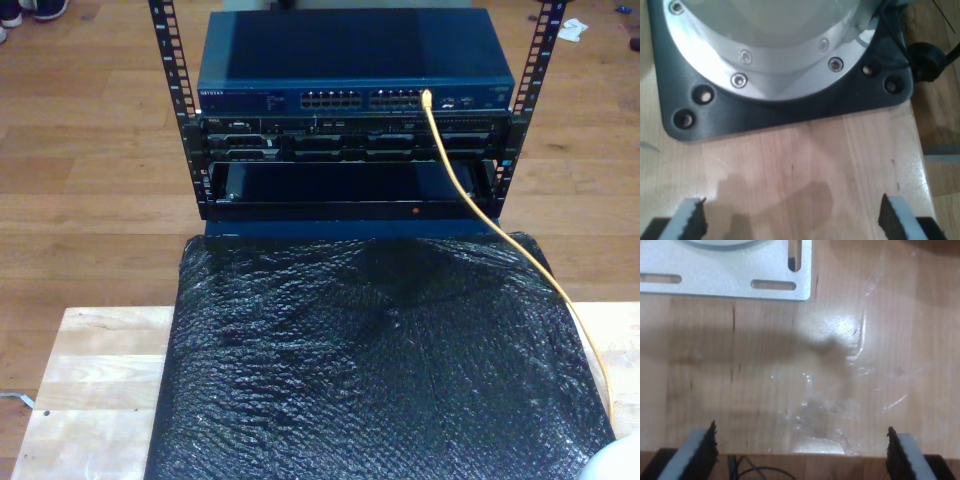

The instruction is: Grab the cable and plug it in

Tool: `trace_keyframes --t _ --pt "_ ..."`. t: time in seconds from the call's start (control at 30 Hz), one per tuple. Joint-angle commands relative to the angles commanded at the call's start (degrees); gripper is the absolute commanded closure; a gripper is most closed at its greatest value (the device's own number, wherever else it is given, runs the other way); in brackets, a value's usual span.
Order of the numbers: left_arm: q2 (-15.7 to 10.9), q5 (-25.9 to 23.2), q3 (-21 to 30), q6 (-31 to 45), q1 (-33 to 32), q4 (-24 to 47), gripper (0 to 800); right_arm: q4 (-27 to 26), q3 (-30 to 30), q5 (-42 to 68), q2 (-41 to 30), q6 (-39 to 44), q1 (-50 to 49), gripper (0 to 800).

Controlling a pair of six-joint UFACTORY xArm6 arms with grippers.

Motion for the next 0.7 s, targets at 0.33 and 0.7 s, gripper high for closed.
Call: trace_keyframes --t 0.33,0.7 --pt "0.0 0.0 0.0 0.0 0.0 0.0 0 -0.6 2.4 -4.0 2.1 -3.1 -0.5 2" --pt "0.0 0.0 0.0 0.0 0.0 0.0 0 -0.6 2.7 -4.2 5.8 -7.0 -0.6 2"
